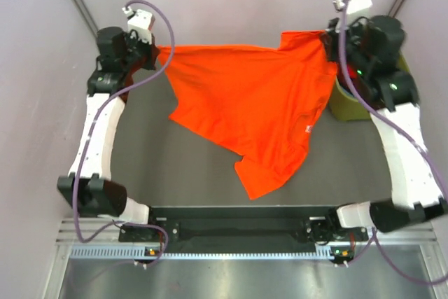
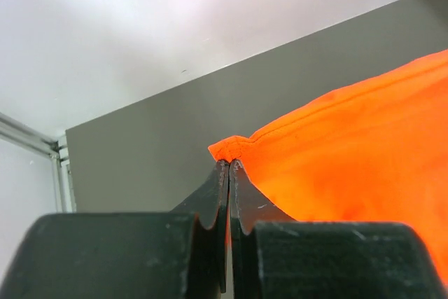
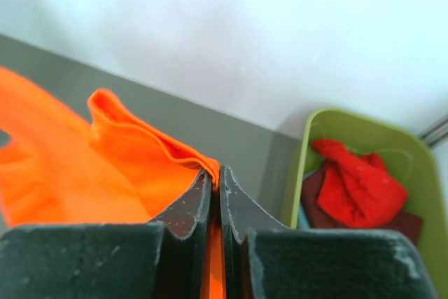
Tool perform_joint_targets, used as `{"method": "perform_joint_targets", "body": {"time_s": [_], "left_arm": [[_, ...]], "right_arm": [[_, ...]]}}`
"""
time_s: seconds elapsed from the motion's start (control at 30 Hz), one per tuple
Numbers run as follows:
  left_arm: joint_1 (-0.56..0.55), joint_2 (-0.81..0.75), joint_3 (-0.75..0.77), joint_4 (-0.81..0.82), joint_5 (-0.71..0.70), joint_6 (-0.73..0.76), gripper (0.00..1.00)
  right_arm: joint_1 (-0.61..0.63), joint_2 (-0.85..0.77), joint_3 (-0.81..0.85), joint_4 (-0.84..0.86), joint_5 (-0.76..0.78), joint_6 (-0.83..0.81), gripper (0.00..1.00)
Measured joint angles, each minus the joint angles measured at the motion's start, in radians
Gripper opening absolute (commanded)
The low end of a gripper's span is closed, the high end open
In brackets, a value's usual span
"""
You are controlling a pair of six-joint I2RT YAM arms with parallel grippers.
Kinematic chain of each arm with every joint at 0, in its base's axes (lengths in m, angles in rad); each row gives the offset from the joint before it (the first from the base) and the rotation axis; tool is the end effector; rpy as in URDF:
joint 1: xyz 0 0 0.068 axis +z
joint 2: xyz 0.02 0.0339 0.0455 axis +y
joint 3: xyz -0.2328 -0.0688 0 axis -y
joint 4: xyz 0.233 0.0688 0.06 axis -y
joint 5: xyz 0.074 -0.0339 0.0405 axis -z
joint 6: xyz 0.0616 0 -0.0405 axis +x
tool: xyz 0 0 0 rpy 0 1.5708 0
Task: Fold and stack the t-shirts
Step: Flatten the tshirt out
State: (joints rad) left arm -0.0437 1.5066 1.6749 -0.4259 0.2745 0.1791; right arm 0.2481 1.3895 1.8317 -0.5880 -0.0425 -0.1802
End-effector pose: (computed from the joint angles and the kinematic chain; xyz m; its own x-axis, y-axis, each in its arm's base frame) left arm 0.3526 -0.0321 0.4100 -0.1963 0.1802 -0.9638 0.3444 0.9330 0.1043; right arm 0.2873 0.0755 0.4767 -0.0873 -0.2068 -0.9745 -0.3067 0.9363 -0.1713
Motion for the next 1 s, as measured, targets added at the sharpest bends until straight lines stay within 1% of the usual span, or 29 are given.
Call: {"method": "perform_joint_targets", "body": {"time_s": [0.13, 0.23, 0.37, 0.47, 0.53, 0.63, 0.73, 0.83, 0.9, 1.0], "left_arm": [[0.000, -0.222, -0.102, -0.050, 0.080, -0.022, 0.00], [-0.002, -0.377, -0.159, -0.108, 0.120, -0.026, 0.00], [-0.003, -0.520, -0.131, -0.215, 0.142, -0.024, 0.00], [-0.003, -0.584, -0.066, -0.272, 0.148, -0.024, 0.00], [-0.003, -0.613, -0.022, -0.288, 0.148, -0.024, 0.00], [-0.003, -0.648, 0.014, -0.284, 0.148, -0.024, 0.00], [-0.003, -0.653, -0.013, -0.259, 0.148, -0.023, 0.00], [-0.004, -0.629, -0.098, -0.221, 0.145, -0.016, 0.00], [-0.004, -0.595, -0.169, -0.185, 0.137, -0.004, 0.00], [-0.004, -0.516, -0.268, -0.129, 0.120, 0.015, 0.00]], "right_arm": [[0.000, -0.241, -0.108, -0.028, -0.006, 0.005, 0.00], [-0.010, -0.384, -0.186, -0.096, -0.015, 0.010, 0.00], [-0.035, -0.524, -0.192, -0.229, -0.050, 0.017, 0.00], [-0.058, -0.586, -0.114, -0.325, -0.065, 0.017, 0.00], [-0.070, -0.599, -0.010, -0.365, -0.070, 0.016, 0.00], [-0.077, -0.601, 0.125, -0.360, -0.074, 0.007, 0.00], [-0.079, -0.604, 0.153, -0.333, -0.075, -0.003, 0.00], [-0.080, -0.596, 0.080, -0.300, -0.082, -0.012, 0.00], [-0.081, -0.580, -0.016, -0.257, -0.090, -0.019, 0.00], [-0.081, -0.513, -0.178, -0.186, -0.098, -0.029, 0.00]]}}
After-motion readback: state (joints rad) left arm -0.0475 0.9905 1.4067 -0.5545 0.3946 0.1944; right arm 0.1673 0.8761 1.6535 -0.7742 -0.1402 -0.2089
